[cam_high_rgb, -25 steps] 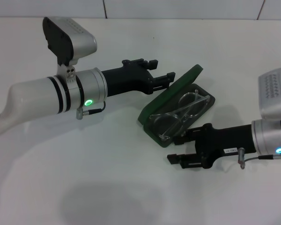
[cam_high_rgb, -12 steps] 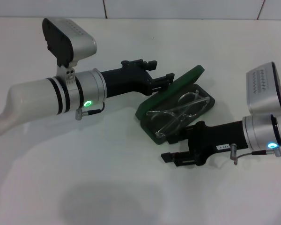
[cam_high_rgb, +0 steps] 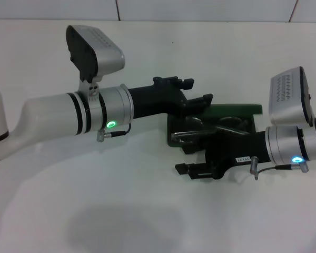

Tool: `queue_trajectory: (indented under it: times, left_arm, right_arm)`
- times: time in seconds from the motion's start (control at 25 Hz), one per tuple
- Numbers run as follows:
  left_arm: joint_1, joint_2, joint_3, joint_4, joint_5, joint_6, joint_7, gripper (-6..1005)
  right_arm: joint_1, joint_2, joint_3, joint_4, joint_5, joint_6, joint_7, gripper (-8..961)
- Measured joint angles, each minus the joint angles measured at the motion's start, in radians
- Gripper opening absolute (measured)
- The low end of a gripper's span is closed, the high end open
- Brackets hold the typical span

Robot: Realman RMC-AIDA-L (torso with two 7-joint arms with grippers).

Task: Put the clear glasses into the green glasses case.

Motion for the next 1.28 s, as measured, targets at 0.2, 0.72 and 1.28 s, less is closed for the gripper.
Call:
queue_trajectory:
  times: [0.2,0.72,1.28]
  left_arm:
    - [0.005,-0.001,0.024,-0.008,-0.012,-0.004,0.005,666]
    - [0.033,0.001,0.026,-0.003,-0.012,-0.021,0.022,666]
    - [0.073,0.005,0.02,0.002,-0.011,-0.032,0.049,666]
  right_arm:
    - [-0.009,0.0,-0.003,-0.008,0.025,0.01,-0.011,564]
    - [-0.02,-0.013,0.0,-0.021,0.024,-0.154,-0.014,566]
    - [-0.281,-0.103,0.248,-0.261,0.006,-0.39,-0.018,569]
